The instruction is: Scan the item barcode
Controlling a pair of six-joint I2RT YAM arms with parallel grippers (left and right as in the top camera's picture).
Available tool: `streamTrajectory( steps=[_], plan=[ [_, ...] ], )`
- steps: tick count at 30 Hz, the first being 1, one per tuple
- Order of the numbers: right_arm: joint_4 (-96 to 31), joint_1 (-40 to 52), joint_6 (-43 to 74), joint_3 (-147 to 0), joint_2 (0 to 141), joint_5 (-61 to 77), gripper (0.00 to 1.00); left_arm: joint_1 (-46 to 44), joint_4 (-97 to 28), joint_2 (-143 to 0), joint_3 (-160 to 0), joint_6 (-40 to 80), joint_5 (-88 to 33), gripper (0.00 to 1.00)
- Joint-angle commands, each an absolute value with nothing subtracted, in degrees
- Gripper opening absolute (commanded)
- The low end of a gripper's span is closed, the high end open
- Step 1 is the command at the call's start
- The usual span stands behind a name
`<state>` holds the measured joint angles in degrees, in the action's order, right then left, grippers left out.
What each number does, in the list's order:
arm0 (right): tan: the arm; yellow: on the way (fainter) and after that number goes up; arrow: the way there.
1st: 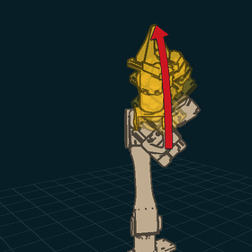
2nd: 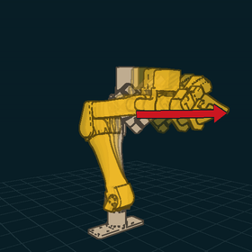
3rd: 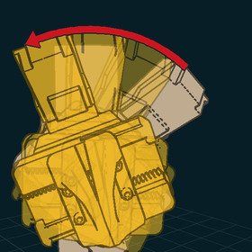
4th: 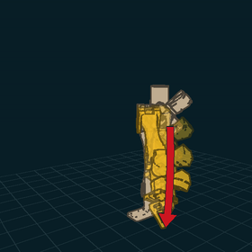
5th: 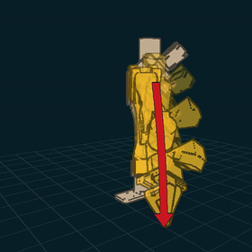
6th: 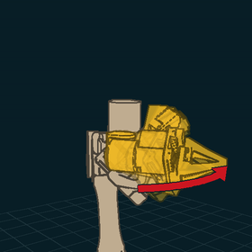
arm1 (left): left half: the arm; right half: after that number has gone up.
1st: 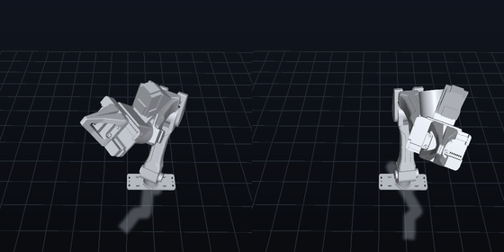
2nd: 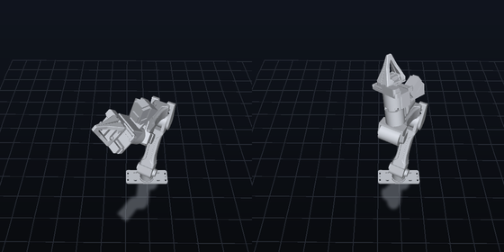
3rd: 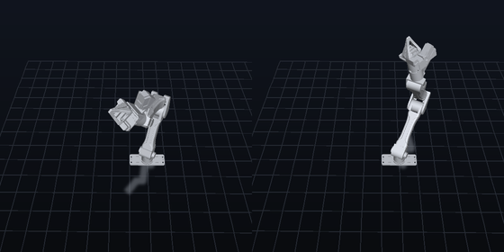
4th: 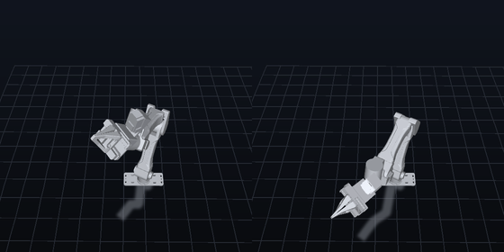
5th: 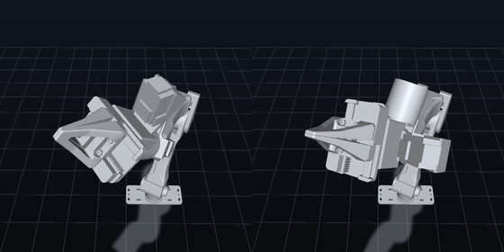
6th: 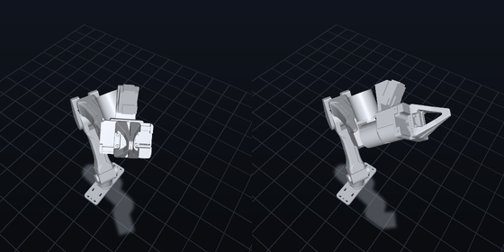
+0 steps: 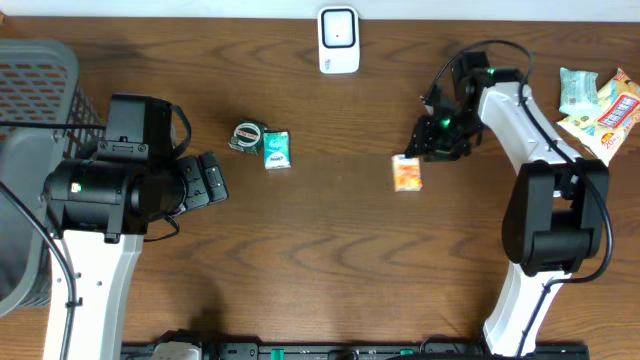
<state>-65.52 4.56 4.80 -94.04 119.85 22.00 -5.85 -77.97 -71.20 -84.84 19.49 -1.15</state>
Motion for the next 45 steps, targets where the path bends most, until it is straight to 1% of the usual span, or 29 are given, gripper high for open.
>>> streamTrajectory(
  steps=[1, 7, 11, 16, 21, 23, 24, 25, 28, 30, 33, 34, 36, 37, 40, 42, 44, 45],
  plan=[
    [-67.9, 4.7, 5.0, -94.7, 119.3, 15.6, 0.39, -5.8, -78.2, -71.2, -85.1, 19.6, -1.0, 0.98],
    [-66.7, 4.7, 5.1, -91.3, 119.4, 14.2, 0.37, -5.8, -78.2, -71.2, -85.1, 19.6, -1.0, 0.98],
    [-62.2, 4.7, 5.1, -88.1, 119.4, 15.4, 0.36, -5.8, -78.2, -71.2, -85.1, 19.6, -1.0, 0.98],
    [-55.8, 4.8, 5.2, -84.0, 119.4, 20.1, 0.34, -5.8, -78.2, -71.2, -85.1, 19.6, -1.0, 0.98],
    [-52.9, 5.2, 5.3, -81.6, 119.4, 20.1, 0.31, -5.8, -78.2, -71.2, -85.1, 19.6, -1.0, 0.98],
    [-51.4, 5.5, 5.3, -80.0, 119.4, 20.1, 0.25, -5.8, -78.2, -71.2, -85.1, 19.6, -1.0, 0.98],
    [-50.5, 5.7, 5.3, -79.0, 119.4, 20.1, 0.12, -5.8, -78.2, -71.2, -85.1, 19.6, -1.0, 0.98],
    [-50.2, 5.7, 5.3, -78.5, 119.4, 20.1, 0.01, -5.8, -78.2, -71.2, -85.1, 19.6, -1.0, 0.98],
    [-50.5, 5.7, 5.3, -78.2, 119.4, 21.1, 0.01, -5.8, -78.2, -71.2, -85.1, 19.6, -1.0, 0.98],
    [-50.5, 5.5, 4.8, -78.5, 119.3, 25.9, 0.01, -5.8, -78.2, -71.2, -85.1, 19.6, -1.0, 0.98],
    [-50.1, 4.5, 1.0, -79.5, 119.3, 35.9, 0.01, -5.8, -78.2, -71.2, -85.1, 19.6, -1.0, 0.98],
    [-50.2, 3.5, -1.6, -80.5, 119.3, 43.4, 0.01, -5.8, -78.2, -71.2, -85.1, 19.6, -1.0, 0.98],
    [-50.1, 2.1, -4.6, -81.2, 119.3, 52.6, 0.01, -5.8, -78.2, -71.2, -85.1, 19.6, -1.0, 0.98],
    [-50.1, 1.1, -6.9, -81.3, 119.3, 59.8, 0.01, -5.8, -78.2, -71.2, -85.1, 19.6, -1.0, 0.97],
    [-50.5, -0.9, -10.7, -81.3, 119.3, 70.8, 0.01, -5.8, -78.2, -71.2, -85.1, 19.6, -1.0, 0.97],
    [-50.7, -1.9, -11.0, -81.3, 119.3, 72.5, 0.01, -5.8, -78.2, -71.2, -85.1, 19.6, -1.0, 0.98],
    [-51.1, -2.4, -11.0, -81.3, 119.3, 68.6, 0.01, -5.8, -78.2, -71.2, -85.1, 19.6, -1.0, 0.98],
    [-52.2, -2.3, -10.2, -81.3, 119.3, 62.5, 0.01, -5.8, -78.2, -71.2, -85.1, 19.6, -1.0, 0.98]
  ],
)
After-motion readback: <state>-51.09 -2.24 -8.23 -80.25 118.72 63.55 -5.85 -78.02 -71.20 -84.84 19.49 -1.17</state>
